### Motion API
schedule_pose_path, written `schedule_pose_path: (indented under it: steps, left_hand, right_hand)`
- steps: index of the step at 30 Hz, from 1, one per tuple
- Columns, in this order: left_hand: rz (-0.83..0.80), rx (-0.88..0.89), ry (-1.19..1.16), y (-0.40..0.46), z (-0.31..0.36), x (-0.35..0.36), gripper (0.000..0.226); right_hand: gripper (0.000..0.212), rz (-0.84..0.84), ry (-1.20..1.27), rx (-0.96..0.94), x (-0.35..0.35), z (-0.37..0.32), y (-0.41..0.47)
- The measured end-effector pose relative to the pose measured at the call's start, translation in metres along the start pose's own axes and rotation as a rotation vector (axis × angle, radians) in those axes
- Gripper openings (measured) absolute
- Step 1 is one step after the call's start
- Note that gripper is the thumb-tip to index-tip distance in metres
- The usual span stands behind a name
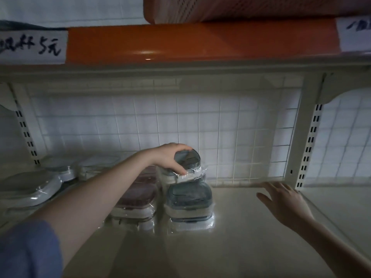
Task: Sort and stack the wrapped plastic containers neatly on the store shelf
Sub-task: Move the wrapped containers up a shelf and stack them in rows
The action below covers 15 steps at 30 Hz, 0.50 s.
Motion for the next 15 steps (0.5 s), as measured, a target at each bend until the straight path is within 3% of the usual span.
schedule_pose_path:
  steps: [10, 15]
  left_hand:
    - [-0.222, 0.012, 0.054, 0.038, -0.017, 0.028, 0.076]
    - [-0.177, 0.079, 0.092, 0.047, -0.018, 0.034, 0.064]
  right_hand:
    - [0.044, -0.037, 0.020, 0.035, 0.029, 0.010, 0.006]
    - [0.045, -0.053, -0.001, 0.075, 0.032, 0.018, 0.006]
Point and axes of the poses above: each hand's wrist, its own y-axis towards the middle knuckle, its own x-axis out of the palm, z = x × y, the point moved 9 cm from there along y, towards the middle knuckle, and after that the axes turned 1 degree about x, right-handed, at the moved point
